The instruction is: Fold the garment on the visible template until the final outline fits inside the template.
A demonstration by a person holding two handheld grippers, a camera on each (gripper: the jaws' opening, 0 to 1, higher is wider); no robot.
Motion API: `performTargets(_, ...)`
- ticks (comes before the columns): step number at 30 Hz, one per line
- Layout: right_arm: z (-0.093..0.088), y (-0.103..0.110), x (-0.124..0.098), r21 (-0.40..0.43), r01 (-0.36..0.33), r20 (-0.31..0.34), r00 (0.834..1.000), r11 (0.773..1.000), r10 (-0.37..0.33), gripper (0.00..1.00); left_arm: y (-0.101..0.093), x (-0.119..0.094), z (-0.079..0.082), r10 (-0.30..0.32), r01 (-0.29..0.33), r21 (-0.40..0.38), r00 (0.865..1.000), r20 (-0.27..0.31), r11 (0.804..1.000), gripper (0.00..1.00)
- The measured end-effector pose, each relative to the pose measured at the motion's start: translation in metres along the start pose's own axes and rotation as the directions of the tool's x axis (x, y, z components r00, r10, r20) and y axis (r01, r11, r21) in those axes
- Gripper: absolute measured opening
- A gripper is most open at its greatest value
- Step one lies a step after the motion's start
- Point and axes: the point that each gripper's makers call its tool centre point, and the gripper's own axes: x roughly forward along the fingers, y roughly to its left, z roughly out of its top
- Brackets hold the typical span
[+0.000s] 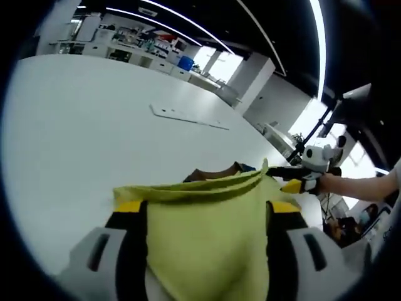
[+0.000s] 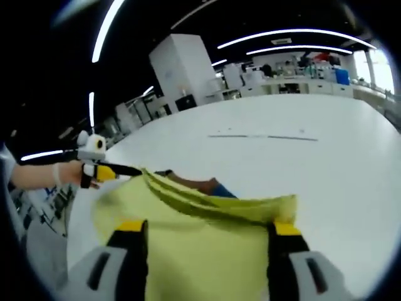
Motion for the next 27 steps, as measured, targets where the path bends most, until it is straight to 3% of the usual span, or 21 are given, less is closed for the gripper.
performTargets(5, 0.000, -0.002, -0.001, 0.005, 0.003, -0.002, 1.000, 1.000, -0.003, 0.78, 0.003, -0.001, 0.002, 0.008, -0.008, -0.005, 1.000, 0.009, 1.000, 0.73)
performTargets(13, 0.002, 0.006, -0.007, -0.023, -0.015, -0.005, 1.000, 1.000, 0.015, 0.81, -0.007, -0.005, 0.003, -0.013, 0.013, 0.031, 1.000, -0.001, 0.999, 0.79)
performTargets(27, -0.005, 0.022, -0.038, -0.084, -0.016, -0.034, 0.999, 0.996, 0.013, 0.90, -0.025, -0.029, -0.003, -0.018, 0.020, 0.102, 1.000, -0.023, 0.995, 0.91)
